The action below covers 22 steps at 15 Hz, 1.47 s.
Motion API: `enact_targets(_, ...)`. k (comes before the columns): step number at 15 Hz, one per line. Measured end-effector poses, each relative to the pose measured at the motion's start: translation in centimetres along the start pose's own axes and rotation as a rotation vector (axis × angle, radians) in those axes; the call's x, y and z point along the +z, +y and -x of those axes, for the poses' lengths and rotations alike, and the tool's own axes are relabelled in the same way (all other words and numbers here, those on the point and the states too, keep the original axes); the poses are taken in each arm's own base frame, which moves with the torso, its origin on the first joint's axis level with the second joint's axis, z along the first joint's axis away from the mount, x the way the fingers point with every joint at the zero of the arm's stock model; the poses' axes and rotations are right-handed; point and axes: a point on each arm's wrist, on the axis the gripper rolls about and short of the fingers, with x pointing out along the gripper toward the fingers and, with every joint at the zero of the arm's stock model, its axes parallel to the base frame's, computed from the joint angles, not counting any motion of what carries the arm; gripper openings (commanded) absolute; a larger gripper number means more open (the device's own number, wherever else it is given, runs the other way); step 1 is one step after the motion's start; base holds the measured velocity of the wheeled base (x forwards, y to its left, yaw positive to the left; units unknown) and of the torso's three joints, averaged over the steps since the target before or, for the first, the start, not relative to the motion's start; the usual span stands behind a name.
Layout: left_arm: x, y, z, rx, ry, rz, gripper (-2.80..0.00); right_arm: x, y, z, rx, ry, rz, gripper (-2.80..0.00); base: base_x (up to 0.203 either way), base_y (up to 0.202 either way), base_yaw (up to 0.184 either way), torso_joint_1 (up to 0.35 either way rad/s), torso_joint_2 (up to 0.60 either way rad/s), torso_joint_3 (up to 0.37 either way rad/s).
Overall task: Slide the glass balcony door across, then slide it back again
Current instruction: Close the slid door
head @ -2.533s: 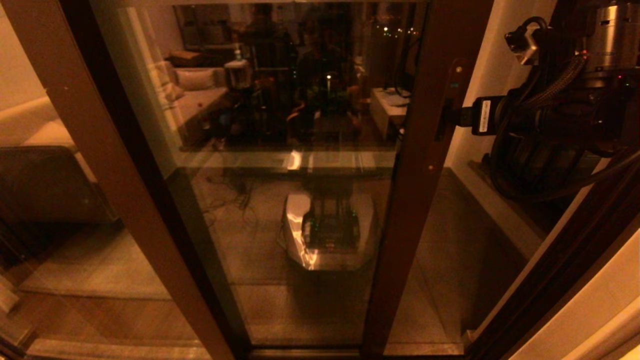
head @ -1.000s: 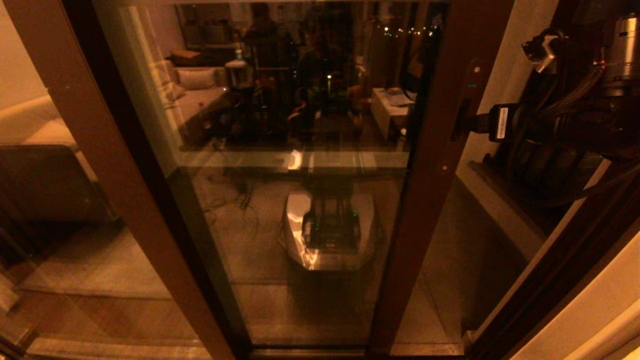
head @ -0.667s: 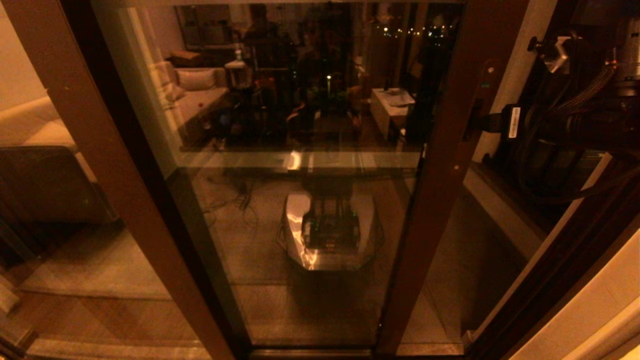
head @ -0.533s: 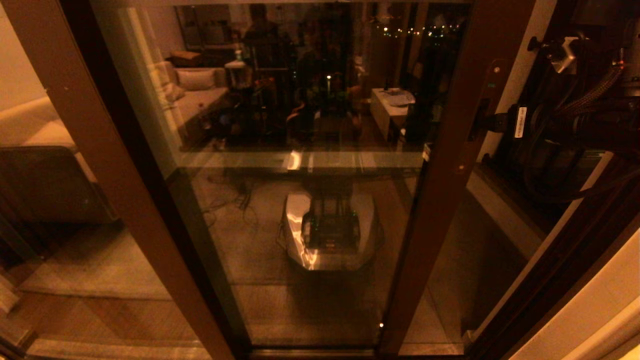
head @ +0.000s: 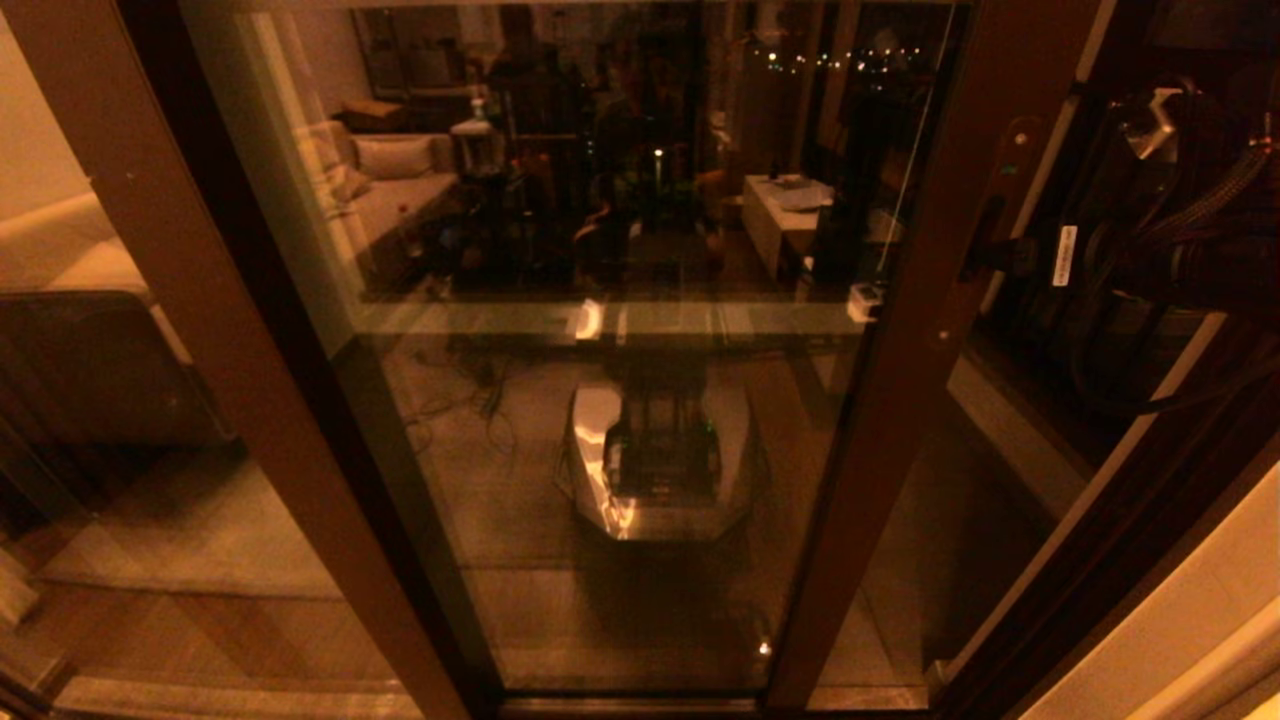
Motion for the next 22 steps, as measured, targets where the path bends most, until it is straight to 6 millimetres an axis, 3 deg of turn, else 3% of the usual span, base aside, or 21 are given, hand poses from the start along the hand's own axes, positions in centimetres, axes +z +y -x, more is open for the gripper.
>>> enact_targets(22,0.0,0.0,0.0,0.000,0.000,0.000,-2.80,0.0,-3.5,0.1,-0.063,-0.016,-0.007,0.00,0.000,0.000,0.000,0.000,0.00,0.000)
